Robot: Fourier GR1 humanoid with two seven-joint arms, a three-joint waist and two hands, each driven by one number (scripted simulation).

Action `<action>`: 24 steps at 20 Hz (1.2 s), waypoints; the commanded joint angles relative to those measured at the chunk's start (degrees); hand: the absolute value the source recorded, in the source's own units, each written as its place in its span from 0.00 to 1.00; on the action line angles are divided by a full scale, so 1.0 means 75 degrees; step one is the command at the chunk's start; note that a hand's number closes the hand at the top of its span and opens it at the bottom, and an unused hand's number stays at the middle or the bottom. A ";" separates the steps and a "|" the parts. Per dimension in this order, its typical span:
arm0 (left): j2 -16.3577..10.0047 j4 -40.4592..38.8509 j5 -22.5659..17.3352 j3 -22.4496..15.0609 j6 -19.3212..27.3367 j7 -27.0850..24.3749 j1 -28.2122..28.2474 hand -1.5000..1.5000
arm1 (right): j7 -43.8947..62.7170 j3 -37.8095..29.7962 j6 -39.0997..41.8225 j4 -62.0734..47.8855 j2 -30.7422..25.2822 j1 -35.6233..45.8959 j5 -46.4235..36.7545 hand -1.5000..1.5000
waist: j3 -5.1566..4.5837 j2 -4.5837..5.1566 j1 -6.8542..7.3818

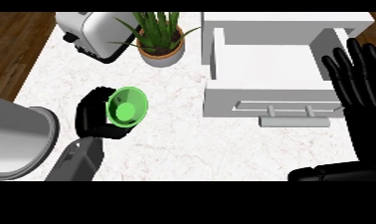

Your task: Pick up the cup, place it into the drawer and close the drawer

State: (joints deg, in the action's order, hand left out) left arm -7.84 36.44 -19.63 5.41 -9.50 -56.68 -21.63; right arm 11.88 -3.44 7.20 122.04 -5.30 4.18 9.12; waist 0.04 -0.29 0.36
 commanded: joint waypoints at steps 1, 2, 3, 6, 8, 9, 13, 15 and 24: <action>-0.0197 0.1453 0.0132 -0.0529 -0.0538 0.0557 0.0309 1.00 | 0.0051 0.0046 -0.0258 -0.0061 0.0145 0.0213 -0.0175 0.00 | 0.0007 -0.0021 0.0092; -0.0362 0.1645 0.0082 -0.0532 -0.0669 0.0801 0.0387 1.00 | -0.0107 0.0063 -0.0011 -0.0111 0.0133 0.0004 0.0063 0.00 | 0.0004 -0.0002 0.0041; 0.0218 0.2506 0.0168 -0.0886 -0.0139 0.1016 0.0714 1.00 | -0.0210 -0.0029 -0.0099 -0.0258 0.0136 -0.0087 -0.0117 0.00 | 0.0013 -0.0032 0.0112; 0.0313 0.3699 -0.0005 -0.1090 0.0236 0.2268 0.0350 1.00 | -0.0080 0.0110 -0.0078 -0.0169 0.0125 0.0040 -0.0133 0.00 | 0.0011 -0.0030 0.0099; 0.0117 0.4664 -0.0191 -0.1057 0.0342 0.2973 0.0652 1.00 | 0.0011 -0.0063 -0.0038 -0.0135 -0.0015 0.0136 -0.0044 0.00 | 0.0005 -0.0009 0.0065; 0.0287 0.4825 -0.0221 -0.1160 0.0508 0.3330 0.0460 1.00 | -0.0249 -0.0375 0.0096 -0.0718 -0.0135 0.0361 0.0142 0.00 | 0.0006 0.0004 0.0066; 0.0332 0.5842 -0.0353 -0.1113 0.1308 0.4710 -0.0327 1.00 | -0.0547 -0.0003 0.0187 -0.0701 0.0023 0.0098 -0.0137 0.00 | 0.0005 0.0009 0.0019; 0.0632 0.6131 -0.0171 -0.1303 0.1606 0.4840 -0.0242 1.00 | -0.0262 -0.0068 0.0179 -0.0255 0.0022 -0.0126 0.0108 0.00 | -0.0001 0.0019 -0.0041; 0.0703 0.5496 0.0539 -0.1172 0.2361 0.5815 -0.2199 1.00 | -0.0261 0.0190 -0.0287 -0.0519 0.0294 0.0291 -0.0435 0.00 | -0.0004 0.0038 -0.0078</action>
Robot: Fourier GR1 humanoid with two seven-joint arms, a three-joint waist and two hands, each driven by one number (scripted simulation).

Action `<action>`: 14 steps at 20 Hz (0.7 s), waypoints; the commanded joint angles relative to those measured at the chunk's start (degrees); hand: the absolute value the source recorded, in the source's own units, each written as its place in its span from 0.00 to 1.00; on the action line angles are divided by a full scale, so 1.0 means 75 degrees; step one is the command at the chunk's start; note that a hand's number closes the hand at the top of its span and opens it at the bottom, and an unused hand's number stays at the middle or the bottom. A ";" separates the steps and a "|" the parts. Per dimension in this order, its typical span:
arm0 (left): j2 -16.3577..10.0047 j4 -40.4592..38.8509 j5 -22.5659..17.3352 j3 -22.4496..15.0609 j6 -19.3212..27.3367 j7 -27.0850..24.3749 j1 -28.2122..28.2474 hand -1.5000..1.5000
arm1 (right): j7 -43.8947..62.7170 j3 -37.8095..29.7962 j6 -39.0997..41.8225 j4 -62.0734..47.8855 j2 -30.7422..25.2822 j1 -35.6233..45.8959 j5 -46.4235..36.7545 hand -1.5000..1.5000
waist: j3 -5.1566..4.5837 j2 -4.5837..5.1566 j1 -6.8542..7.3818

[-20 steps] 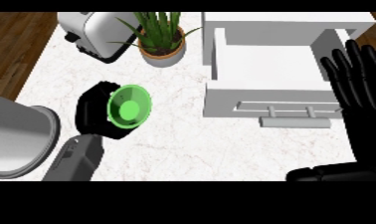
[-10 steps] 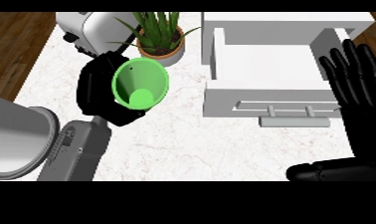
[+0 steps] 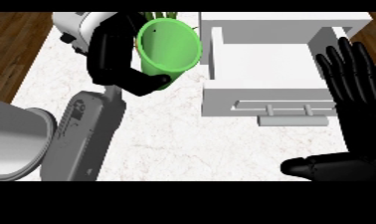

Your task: Pick up the cup, place it into the drawer and close the drawer

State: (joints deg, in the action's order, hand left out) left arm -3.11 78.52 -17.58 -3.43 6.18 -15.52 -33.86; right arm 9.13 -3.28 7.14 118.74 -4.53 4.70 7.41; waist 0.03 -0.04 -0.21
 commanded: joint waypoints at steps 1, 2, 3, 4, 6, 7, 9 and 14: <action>0.0087 -0.0134 0.0195 0.0094 0.0443 0.0732 -0.1013 1.00 | -0.0055 -0.0338 0.0270 -0.0074 -0.0223 0.0044 0.0416 0.00 | -0.0001 0.0004 -0.0024; 0.0289 -0.0237 0.0421 -0.0065 0.0418 0.0347 -0.0679 1.00 | 0.0179 -0.0364 0.0178 0.0079 -0.0243 0.0096 0.0416 0.00 | -0.0002 0.0004 -0.0015; 0.0058 0.0124 0.0475 -0.0032 0.0724 0.1103 -0.1100 1.00 | -0.0491 -0.0493 0.0473 -0.0479 -0.0291 -0.0104 0.0428 0.00 | 0.0001 0.0001 -0.0002; 0.0398 -0.0957 0.0631 -0.0044 0.0854 0.0355 -0.1532 1.00 | -0.0262 -0.0590 0.0459 -0.0474 -0.0350 0.0113 0.0630 0.00 | 0.0000 0.0020 -0.0058; 0.0272 -0.0925 0.0593 0.0141 0.0809 0.0945 -0.2082 1.00 | -0.0010 -0.0482 0.0406 -0.0049 -0.0324 -0.0046 0.0626 0.00 | -0.0001 0.0008 -0.0061; 0.0326 -0.1317 0.0814 0.0071 0.0853 0.0737 -0.2233 1.00 | -0.0098 -0.0440 0.0213 -0.0061 -0.0191 -0.0080 0.0421 0.00 | -0.0001 0.0014 -0.0071; 0.0407 -0.1465 0.0651 -0.0167 0.1264 0.0914 -0.2509 1.00 | -0.0088 -0.0180 0.0194 -0.0284 -0.0164 0.0202 0.0163 0.00 | -0.0002 0.0012 -0.0052; 0.0411 -0.2905 0.0719 0.0242 0.0868 0.0727 -0.3398 1.00 | -0.0529 -0.0141 0.0335 -0.0122 -0.0040 -0.0440 0.0048 0.00 | 0.0000 0.0039 -0.0131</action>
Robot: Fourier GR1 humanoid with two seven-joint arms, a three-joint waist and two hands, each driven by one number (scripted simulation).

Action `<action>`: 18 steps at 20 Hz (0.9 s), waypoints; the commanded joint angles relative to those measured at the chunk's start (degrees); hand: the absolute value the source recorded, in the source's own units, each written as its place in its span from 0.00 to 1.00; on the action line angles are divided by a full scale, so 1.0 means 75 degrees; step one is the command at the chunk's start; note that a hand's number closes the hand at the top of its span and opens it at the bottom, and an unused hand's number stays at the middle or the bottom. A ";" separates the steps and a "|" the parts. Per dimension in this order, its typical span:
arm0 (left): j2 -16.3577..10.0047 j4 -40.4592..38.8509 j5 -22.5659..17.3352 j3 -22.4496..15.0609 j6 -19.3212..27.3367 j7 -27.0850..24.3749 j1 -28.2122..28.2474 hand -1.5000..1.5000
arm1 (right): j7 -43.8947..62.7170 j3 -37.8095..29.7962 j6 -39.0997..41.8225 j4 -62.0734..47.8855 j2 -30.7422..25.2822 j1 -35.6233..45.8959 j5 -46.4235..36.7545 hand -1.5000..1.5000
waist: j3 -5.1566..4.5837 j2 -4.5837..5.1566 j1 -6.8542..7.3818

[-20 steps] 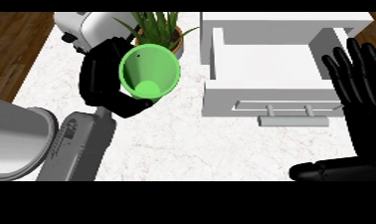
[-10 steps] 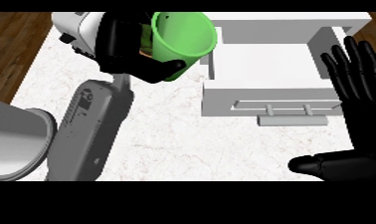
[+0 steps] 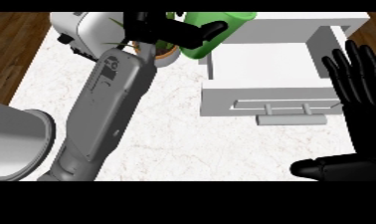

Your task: Pick up the cup, place it into the drawer and close the drawer

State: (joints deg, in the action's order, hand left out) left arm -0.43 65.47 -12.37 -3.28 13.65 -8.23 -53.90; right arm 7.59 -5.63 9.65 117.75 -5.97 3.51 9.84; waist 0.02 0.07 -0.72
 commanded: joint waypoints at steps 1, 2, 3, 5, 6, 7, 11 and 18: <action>0.0054 -0.0730 0.0019 -0.0522 0.0741 0.0089 -0.0784 1.00 | 0.0437 0.0059 -0.0081 0.0292 -0.0064 0.0181 0.0048 0.00 | -0.0001 0.0000 -0.0044; 0.0055 -0.1766 -0.0262 -0.0440 0.0559 -0.0668 -0.0959 1.00 | 0.0098 -0.0118 0.0074 -0.0094 -0.0102 0.0120 0.0154 0.00 | 0.0001 0.0042 -0.0143; 0.0055 -0.1524 -0.0135 -0.0243 0.0450 -0.0165 -0.1052 1.00 | 0.0428 -0.0184 -0.0184 0.0028 -0.0127 0.0440 0.0093 0.00 | -0.0001 0.0013 -0.0033; 0.0056 -0.2006 -0.0483 -0.0361 0.0528 -0.0522 -0.1133 1.00 | -0.0243 -0.0182 0.0193 -0.0357 -0.0104 0.0031 0.0100 0.00 | 0.0001 0.0021 -0.0057; 0.0056 -0.1930 -0.0726 -0.0747 0.0893 -0.0404 -0.1178 1.00 | -0.0078 -0.0411 0.0100 -0.0248 -0.0167 0.0171 0.0304 0.00 | 0.0001 0.0014 -0.0072; 0.0056 -0.2543 -0.0874 -0.0746 0.0710 -0.1088 -0.1141 1.00 | -0.0159 -0.0238 0.0216 -0.0415 -0.0155 0.0224 0.0238 0.00 | 0.0001 0.0036 -0.0111; 0.0057 -0.3201 -0.1351 -0.1252 0.1356 -0.0949 -0.1956 1.00 | -0.0140 0.0237 -0.0138 -0.0213 0.0213 0.0254 -0.0252 0.00 | 0.0001 0.0040 -0.0194; 0.0057 -0.4641 -0.2067 -0.1564 0.1093 -0.1375 -0.2541 1.00 | -0.0361 0.0007 0.0101 -0.0496 0.0045 0.0238 -0.0063 0.00 | 0.0003 0.0066 -0.0256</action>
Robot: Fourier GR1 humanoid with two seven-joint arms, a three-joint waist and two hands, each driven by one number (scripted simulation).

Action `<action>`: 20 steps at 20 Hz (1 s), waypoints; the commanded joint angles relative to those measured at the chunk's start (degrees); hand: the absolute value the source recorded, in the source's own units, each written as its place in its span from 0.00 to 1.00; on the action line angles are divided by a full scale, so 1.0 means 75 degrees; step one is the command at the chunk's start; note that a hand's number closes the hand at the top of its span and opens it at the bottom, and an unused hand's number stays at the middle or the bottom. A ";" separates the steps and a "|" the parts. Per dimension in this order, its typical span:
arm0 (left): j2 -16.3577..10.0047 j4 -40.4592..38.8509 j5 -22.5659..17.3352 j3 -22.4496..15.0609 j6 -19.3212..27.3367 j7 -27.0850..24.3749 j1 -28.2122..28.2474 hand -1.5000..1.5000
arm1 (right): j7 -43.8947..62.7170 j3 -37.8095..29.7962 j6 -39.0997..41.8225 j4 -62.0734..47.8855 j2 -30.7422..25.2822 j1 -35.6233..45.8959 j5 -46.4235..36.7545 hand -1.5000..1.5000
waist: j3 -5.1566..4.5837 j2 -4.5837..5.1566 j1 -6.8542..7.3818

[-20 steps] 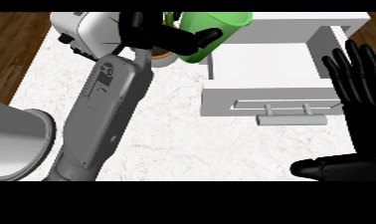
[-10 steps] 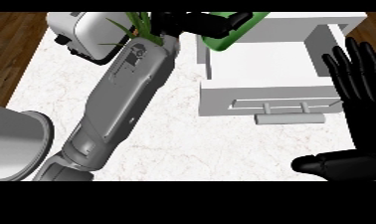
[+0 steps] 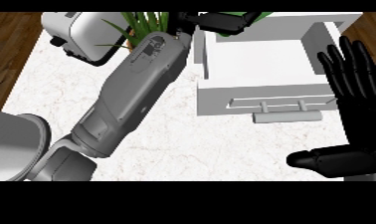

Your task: Pick up the cup, place it into the drawer and close the drawer

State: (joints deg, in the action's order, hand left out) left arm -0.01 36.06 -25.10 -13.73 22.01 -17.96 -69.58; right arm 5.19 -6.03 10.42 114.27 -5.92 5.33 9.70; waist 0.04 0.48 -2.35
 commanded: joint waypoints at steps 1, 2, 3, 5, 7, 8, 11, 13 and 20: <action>0.0001 -0.0774 -0.0549 -0.0693 0.0209 -0.0072 -0.0464 1.00 | 0.0022 0.0206 -0.0179 -0.0143 0.0123 0.0308 -0.0253 0.00 | 0.0002 0.0033 -0.0148; 0.0001 -0.1035 -0.0535 -0.0544 0.0157 0.0066 -0.0765 1.00 | -0.0196 0.0297 0.0149 0.0173 0.0107 -0.0340 -0.0127 0.00 | 0.0005 0.0035 -0.0212; 0.0001 -0.0907 -0.0658 -0.1023 0.0198 -0.0385 -0.0194 1.00 | 0.0149 -0.0183 0.0109 -0.0287 -0.0225 0.0437 0.0179 0.00 | 0.0003 0.0039 -0.0158; 0.0001 -0.1379 -0.0709 -0.0817 0.0202 0.0013 -0.1054 1.00 | 0.0176 0.0443 -0.0182 0.0332 0.0237 -0.0006 -0.0273 0.00 | 0.0002 0.0045 -0.0235; 0.0001 -0.1376 -0.0837 -0.1346 0.0249 -0.0445 -0.0603 1.00 | 0.0554 0.0109 -0.0055 0.0314 -0.0044 0.0302 0.0175 0.00 | 0.0002 0.0050 -0.0268; 0.0001 -0.1559 -0.0782 -0.1320 0.0053 -0.0425 -0.0687 1.00 | -0.0064 -0.0026 0.0256 -0.0072 -0.0134 -0.0072 0.0146 0.00 | 0.0006 0.0055 -0.0216; 0.0001 -0.1351 -0.1197 -0.2011 0.0456 -0.0510 -0.0399 1.00 | -0.0106 0.0148 0.0193 -0.0394 -0.0007 0.0379 0.0092 0.00 | 0.0009 0.0094 -0.0425; 0.0001 -0.1904 -0.1024 -0.2069 0.0525 -0.0143 -0.0896 1.00 | -0.0048 0.0315 0.0232 -0.0095 0.0092 0.0209 0.0167 0.00 | 0.0015 0.0135 -0.0596; 0.0001 -0.2031 -0.1112 -0.2783 0.0613 -0.0189 -0.0667 0.00 | 0.0126 0.0340 0.0190 0.0054 0.0072 0.0311 0.0199 0.00 | 0.0008 0.0131 -0.0552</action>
State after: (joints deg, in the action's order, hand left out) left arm 0.00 21.83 -32.93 -32.28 26.69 -18.40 -75.78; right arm 5.35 -3.45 11.53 113.22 -5.25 8.04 10.18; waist 0.12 1.42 -6.28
